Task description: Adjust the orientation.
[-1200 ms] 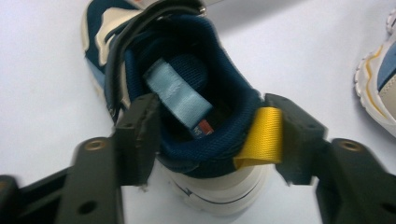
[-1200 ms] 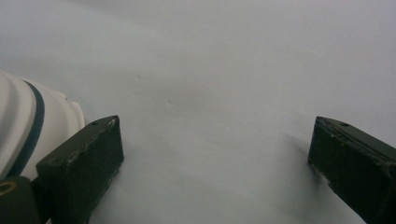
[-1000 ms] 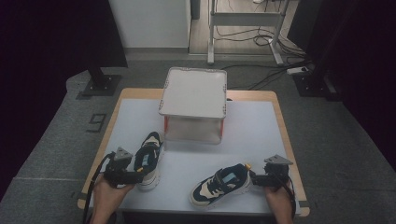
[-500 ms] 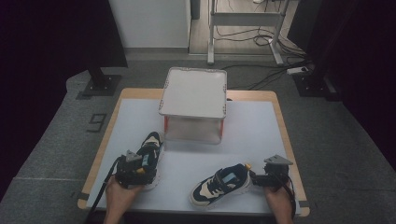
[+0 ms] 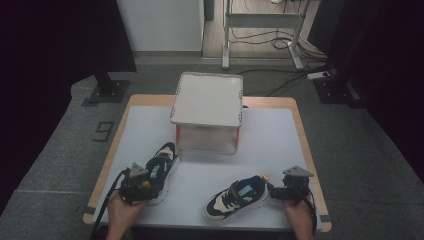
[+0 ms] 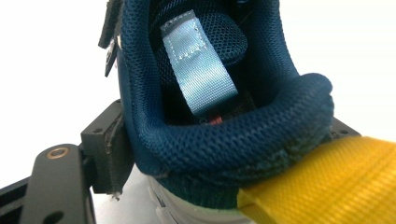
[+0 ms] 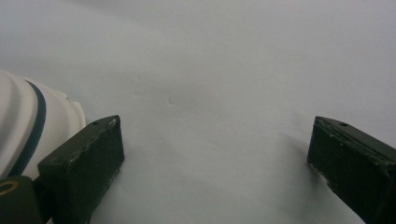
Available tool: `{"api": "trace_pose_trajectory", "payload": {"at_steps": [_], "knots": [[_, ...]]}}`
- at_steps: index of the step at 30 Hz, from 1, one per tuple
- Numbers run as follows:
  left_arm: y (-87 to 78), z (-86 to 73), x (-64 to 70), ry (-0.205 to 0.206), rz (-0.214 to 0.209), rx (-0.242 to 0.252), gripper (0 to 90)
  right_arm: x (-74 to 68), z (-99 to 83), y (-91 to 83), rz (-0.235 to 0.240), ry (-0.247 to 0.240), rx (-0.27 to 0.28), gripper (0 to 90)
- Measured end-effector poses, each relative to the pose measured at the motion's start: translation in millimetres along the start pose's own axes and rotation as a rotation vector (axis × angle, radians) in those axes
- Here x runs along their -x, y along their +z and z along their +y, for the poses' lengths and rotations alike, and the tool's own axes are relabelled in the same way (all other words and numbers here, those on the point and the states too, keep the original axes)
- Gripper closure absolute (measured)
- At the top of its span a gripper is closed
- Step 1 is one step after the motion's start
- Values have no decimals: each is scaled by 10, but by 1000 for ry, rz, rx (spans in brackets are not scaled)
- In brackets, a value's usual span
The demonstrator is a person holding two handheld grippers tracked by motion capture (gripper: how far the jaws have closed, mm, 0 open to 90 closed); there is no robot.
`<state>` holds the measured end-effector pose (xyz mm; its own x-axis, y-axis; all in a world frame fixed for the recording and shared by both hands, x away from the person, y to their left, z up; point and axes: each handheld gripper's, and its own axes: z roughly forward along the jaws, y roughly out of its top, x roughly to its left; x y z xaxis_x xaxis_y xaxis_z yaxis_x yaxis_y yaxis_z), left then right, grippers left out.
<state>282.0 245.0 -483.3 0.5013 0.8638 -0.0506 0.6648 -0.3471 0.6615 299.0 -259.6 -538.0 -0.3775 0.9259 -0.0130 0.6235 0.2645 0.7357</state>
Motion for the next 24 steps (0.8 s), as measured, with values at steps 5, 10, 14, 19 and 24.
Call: {"api": "trace_pose_trajectory", "payload": {"at_steps": [5, 10, 14, 19, 24], "knots": [[-104, -13, -12, -5, -22, 8, 240, -1, 0, 0, 0, 0, 0, 29], [-200, -4, 49, 13, -19, 18, 245, -1, 0, -1, 0, 0, 0, 30], [-269, 48, 82, 9, -39, 44, 246, -2, -1, -2, -1, -3, 2, 31], [-298, 182, 146, 25, -46, 66, 246, -2, -1, -1, 0, -2, 1, 32], [-243, 368, 222, 50, -40, 76, 246, -3, -1, -2, 0, -3, 2, 33]]}}
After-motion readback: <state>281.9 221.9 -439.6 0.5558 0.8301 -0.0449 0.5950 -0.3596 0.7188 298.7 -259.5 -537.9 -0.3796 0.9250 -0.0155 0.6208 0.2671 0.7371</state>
